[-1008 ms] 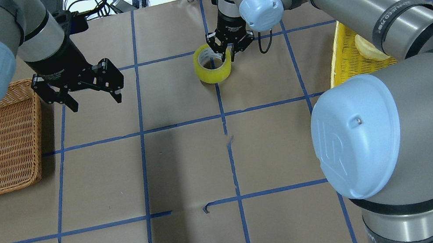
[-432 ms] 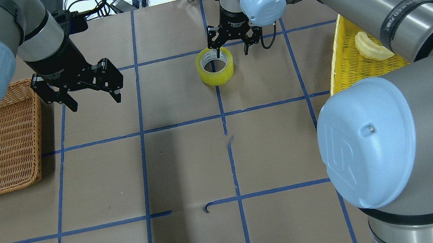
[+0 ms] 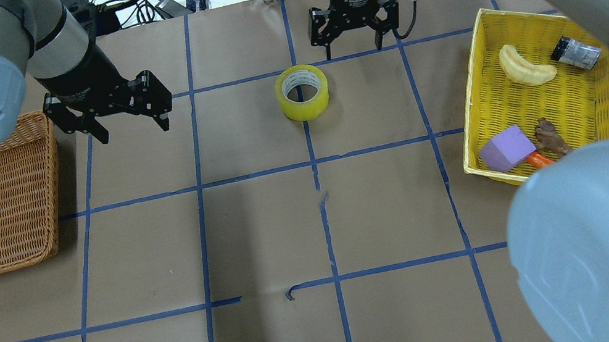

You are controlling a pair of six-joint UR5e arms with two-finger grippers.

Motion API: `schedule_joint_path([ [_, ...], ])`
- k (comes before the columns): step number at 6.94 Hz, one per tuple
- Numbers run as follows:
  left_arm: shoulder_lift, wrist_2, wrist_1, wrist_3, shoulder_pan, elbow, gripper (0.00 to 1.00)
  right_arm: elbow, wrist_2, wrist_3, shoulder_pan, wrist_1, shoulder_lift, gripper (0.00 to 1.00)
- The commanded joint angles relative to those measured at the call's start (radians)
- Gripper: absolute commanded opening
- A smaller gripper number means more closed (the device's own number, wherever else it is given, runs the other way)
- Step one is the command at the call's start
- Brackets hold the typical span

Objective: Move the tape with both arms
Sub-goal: 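Set the tape roll on the table and open the right gripper, then raise the right gripper over the yellow basket while the left gripper approaches the tape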

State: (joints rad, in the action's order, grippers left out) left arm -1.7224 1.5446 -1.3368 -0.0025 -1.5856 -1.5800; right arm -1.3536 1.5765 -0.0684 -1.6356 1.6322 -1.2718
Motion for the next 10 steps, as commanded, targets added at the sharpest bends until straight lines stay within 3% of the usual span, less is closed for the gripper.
schedule_joint_path([
  [1, -0.069, -0.100, 0.161, -0.042, -0.013, 0.006, 1.00, -0.221, 0.013, 0.047, 0.055, -0.009, -0.252, 1.00],
  [4, -0.204, -0.120, 0.376, -0.120, -0.102, 0.011, 1.00, -0.242, -0.001, 0.047, 0.049, 0.009, -0.279, 1.00],
  [6, -0.302, -0.193, 0.508, -0.155, -0.125, 0.024, 0.99, -0.233, -0.004, 0.047, 0.048, 0.015, -0.281, 1.00],
  [10, -0.471, -0.192, 0.567, -0.183, -0.157, 0.133, 1.00, -0.226, -0.003, 0.050, 0.048, 0.015, -0.279, 1.00],
])
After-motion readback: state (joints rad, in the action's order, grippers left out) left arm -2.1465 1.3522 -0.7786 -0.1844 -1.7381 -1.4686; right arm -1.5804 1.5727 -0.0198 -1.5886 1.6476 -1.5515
